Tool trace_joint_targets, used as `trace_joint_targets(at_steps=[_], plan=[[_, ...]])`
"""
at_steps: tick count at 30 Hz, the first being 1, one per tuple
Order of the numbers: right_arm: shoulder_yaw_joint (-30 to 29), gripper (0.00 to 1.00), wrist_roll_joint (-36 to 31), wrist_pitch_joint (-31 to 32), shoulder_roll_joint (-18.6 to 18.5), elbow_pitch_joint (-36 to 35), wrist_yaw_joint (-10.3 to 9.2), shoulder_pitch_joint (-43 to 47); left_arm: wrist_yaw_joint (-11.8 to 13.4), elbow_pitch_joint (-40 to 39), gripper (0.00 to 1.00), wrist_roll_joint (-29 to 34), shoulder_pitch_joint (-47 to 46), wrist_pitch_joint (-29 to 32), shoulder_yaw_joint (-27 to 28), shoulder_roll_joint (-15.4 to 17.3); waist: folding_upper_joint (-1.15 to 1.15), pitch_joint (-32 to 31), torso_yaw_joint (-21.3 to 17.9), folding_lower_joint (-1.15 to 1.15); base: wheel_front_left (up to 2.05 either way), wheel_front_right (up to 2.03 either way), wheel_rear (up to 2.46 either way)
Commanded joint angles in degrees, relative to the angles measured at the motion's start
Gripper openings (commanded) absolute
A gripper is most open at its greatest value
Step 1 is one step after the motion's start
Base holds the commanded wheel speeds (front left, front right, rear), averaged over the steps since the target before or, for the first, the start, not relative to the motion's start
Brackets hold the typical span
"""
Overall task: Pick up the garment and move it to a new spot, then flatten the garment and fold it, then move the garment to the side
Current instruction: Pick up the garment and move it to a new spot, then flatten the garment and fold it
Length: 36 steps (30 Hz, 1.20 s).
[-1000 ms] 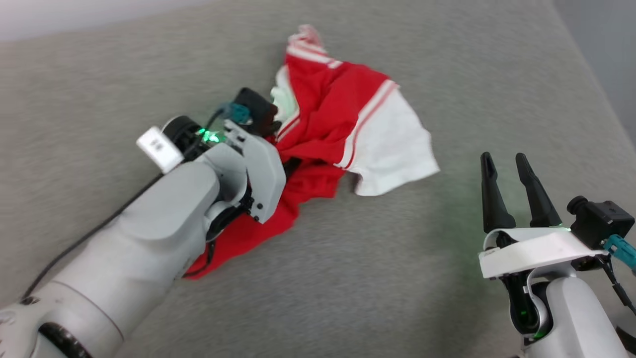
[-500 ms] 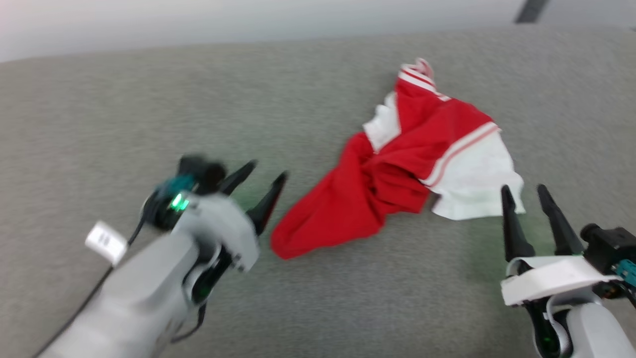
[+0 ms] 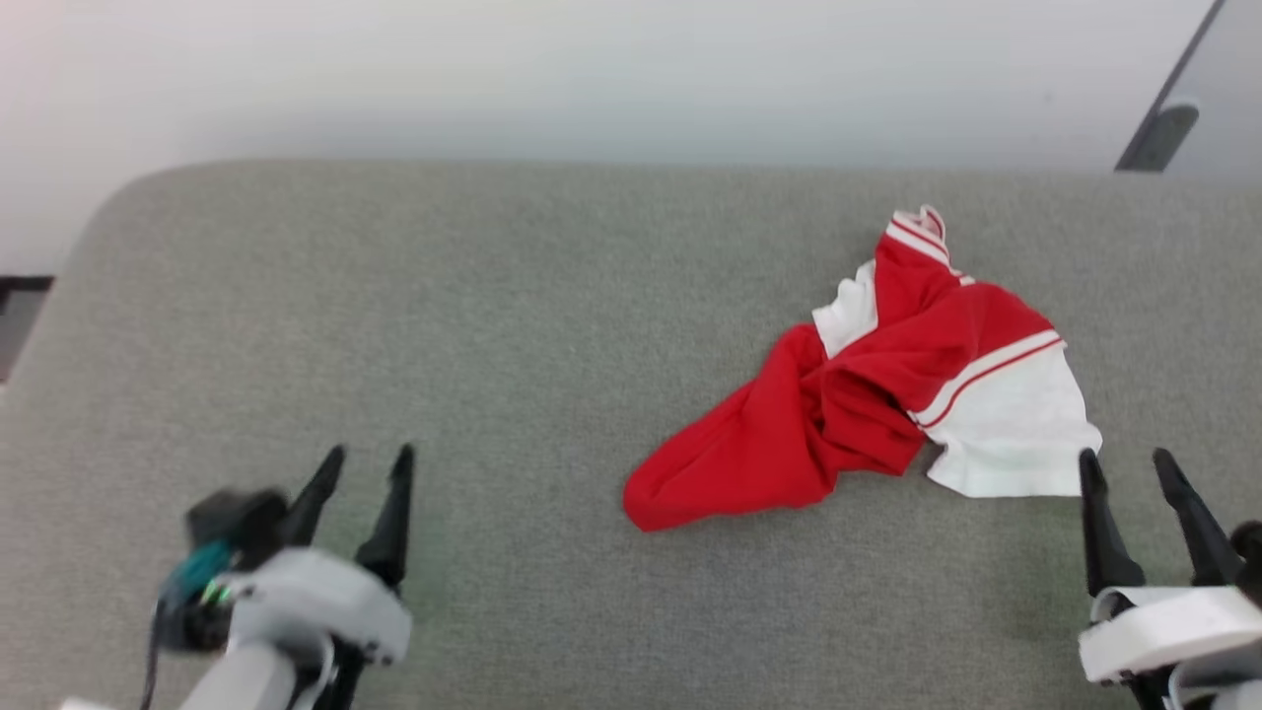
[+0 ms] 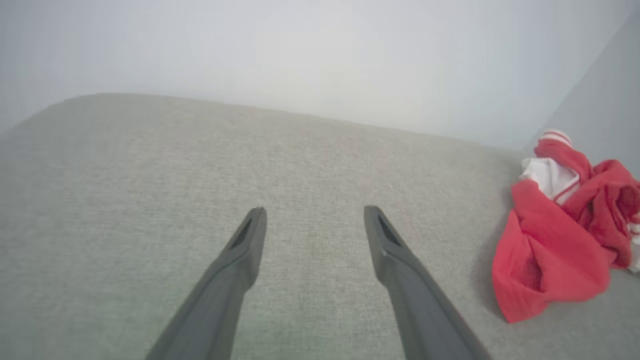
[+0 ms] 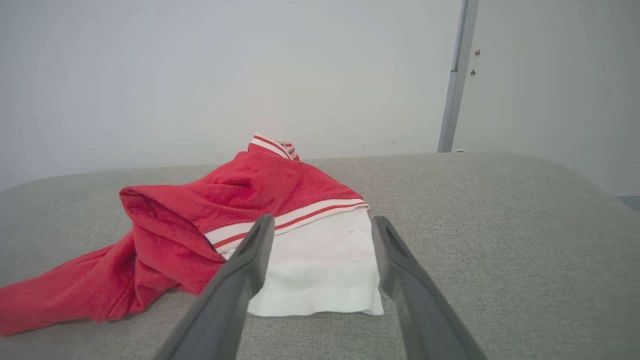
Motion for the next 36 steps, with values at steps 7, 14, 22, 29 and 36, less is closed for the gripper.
trace_joint_targets(at_steps=[7, 14, 22, 29, 36], plan=[[-1.47, 1.00, -0.14, -0.03, -1.32, -2.46, -0.08, 3.51, -3.20, -12.25, 1.00, 13.85, 14.27, -0.02, 16.60, -5.00, 0.00, -4.26, 0.48, 0.00, 0.00, 0.00, 0.00], [-1.82, 1.00, -0.12, -0.03, -0.86, -5.12, -0.08, 4.58, -6.49, -18.13, 1.00, 21.17, 19.64, -0.01, 23.76, -9.10, 0.00, -5.18, -0.29, 0.00, 0.00, 0.00, 0.00], [-1.52, 1.00, -0.58, -0.03, -0.48, -5.11, -0.08, 4.93, -8.18, -17.58, 1.00, 24.53, 20.58, -0.02, 26.18, -11.86, 0.00, -5.17, -0.95, 0.00, 0.00, 0.00, 0.00], [-1.31, 1.00, -0.64, -0.03, -0.56, -4.61, -0.08, 4.42, -8.82, -17.41, 1.00, 25.83, 20.25, -0.02, 27.06, -12.94, 0.00, -4.95, -1.25, 0.00, 0.00, 0.00, 0.00], [1.37, 1.00, 0.32, 11.65, -4.78, 0.35, -0.08, 0.46, -8.98, -17.18, 1.00, 26.11, 19.46, -0.02, 27.27, -14.93, 0.00, -3.50, -0.85, 0.00, 0.00, 0.00, 0.00]])
